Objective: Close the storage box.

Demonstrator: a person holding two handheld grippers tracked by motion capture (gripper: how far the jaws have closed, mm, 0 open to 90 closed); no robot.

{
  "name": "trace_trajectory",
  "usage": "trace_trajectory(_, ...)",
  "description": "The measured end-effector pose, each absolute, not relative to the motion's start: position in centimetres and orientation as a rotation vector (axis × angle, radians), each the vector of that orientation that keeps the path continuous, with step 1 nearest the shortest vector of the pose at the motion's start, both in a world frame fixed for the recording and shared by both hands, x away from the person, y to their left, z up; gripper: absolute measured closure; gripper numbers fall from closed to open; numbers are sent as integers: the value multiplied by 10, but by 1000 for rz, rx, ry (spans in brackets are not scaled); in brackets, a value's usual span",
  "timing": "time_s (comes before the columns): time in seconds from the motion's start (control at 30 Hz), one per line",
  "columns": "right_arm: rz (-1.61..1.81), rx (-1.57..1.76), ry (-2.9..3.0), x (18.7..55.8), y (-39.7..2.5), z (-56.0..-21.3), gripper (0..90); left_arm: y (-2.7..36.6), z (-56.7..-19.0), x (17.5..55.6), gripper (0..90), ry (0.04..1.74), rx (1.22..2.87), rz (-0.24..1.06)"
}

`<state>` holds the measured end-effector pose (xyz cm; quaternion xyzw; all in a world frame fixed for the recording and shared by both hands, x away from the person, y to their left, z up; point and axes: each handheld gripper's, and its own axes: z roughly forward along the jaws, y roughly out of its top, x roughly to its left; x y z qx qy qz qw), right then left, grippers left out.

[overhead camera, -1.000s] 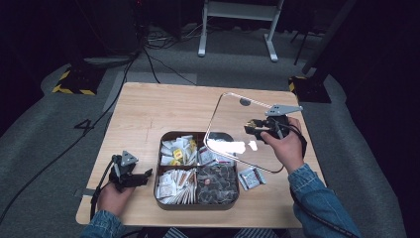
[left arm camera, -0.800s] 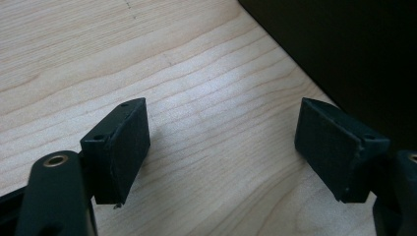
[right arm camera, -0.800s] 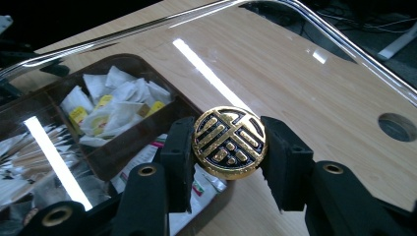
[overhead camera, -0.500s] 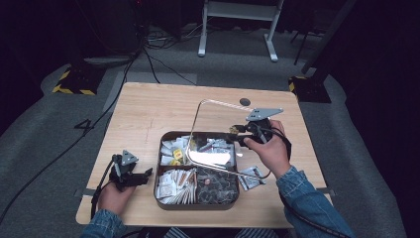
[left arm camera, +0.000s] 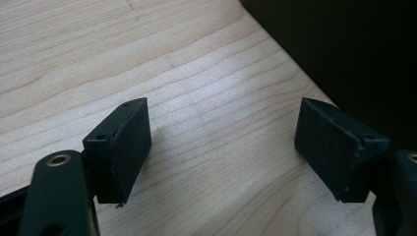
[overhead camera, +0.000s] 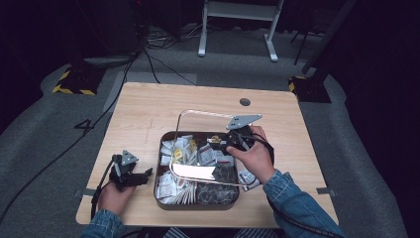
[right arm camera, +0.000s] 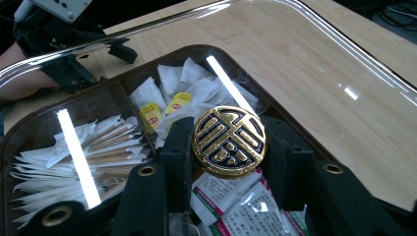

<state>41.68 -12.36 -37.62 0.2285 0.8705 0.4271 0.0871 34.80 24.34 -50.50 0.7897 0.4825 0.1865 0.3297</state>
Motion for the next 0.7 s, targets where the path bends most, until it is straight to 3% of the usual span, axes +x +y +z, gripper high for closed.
trace_trajectory(0.7, 1238, 621, 2680, 400, -85, -415, 589, 243, -505, 348, 221, 1262, 2067, 488)
